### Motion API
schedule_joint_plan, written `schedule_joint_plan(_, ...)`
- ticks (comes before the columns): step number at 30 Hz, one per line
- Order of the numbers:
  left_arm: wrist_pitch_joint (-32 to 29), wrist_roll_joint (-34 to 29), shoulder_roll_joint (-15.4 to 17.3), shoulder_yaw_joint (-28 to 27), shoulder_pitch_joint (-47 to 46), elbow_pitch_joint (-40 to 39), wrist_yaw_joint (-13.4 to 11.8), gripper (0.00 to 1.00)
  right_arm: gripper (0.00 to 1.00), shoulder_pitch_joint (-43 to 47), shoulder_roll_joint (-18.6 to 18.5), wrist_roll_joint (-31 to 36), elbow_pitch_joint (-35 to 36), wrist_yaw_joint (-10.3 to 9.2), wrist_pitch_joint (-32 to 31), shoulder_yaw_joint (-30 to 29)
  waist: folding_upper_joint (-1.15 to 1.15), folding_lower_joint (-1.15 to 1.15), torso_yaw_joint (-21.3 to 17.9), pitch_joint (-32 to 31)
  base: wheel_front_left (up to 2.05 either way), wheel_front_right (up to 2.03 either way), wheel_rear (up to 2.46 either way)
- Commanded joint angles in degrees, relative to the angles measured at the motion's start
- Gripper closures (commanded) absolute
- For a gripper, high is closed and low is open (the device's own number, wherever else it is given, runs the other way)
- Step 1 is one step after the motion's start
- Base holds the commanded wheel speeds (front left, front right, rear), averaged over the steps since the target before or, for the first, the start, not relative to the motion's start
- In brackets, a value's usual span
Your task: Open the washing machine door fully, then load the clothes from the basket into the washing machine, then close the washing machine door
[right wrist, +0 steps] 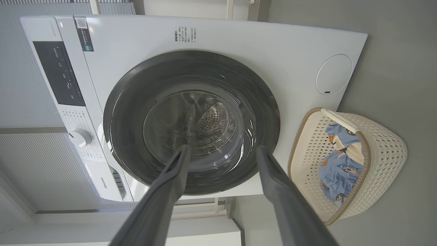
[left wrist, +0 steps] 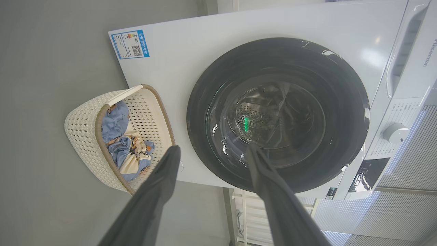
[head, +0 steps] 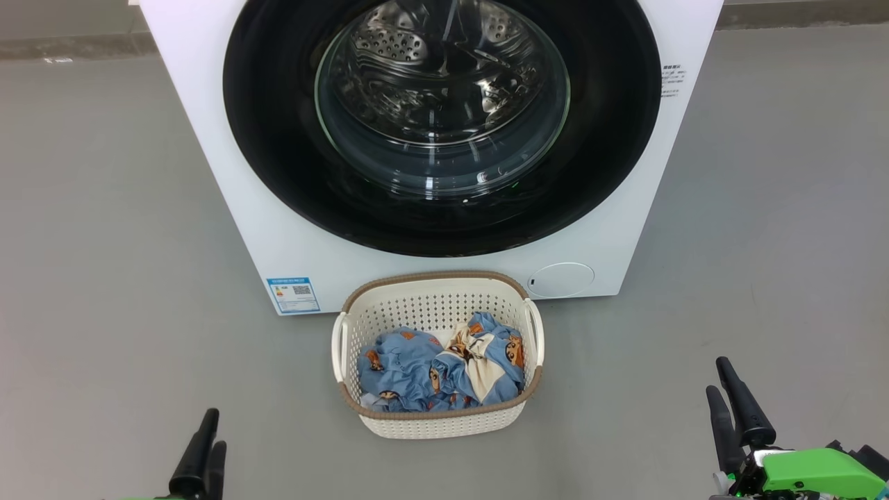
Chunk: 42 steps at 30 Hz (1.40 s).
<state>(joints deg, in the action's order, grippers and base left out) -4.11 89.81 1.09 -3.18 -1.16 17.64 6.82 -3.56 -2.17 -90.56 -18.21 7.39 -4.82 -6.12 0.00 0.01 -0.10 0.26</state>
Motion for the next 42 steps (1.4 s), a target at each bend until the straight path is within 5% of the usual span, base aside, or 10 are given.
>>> schedule_joint_plan(1, 0.7, -1.4, 1.3, 0.0, -2.7, -2.0, 0.2, 0.00, 0.00, -2.8, -1.0, 1.7, 1.8, 0.01, 0.7, 0.8, 0.00, -0.01, 0.0, 0.0, 0.00, 0.00, 0.00)
schedule_joint_plan(20, 3.8, -12.0, 2.6, 1.4, -3.8, -4.0, 0.3, 0.00, 0.00, -5.3, -3.3, 9.8, 2.3, 0.03, 4.5, 5.1, 0.00, -0.01, -0.2, 0.0, 0.00, 0.00, 0.00)
schedule_joint_plan(42, 7.5, -30.9, 4.6, 3.1, -4.6, -5.0, 0.4, 0.00, 0.00, -7.8, -4.7, 27.2, 0.9, 0.05, 8.1, 8.2, 0.00, -0.01, -0.5, 0.0, 0.00, 0.00, 0.00)
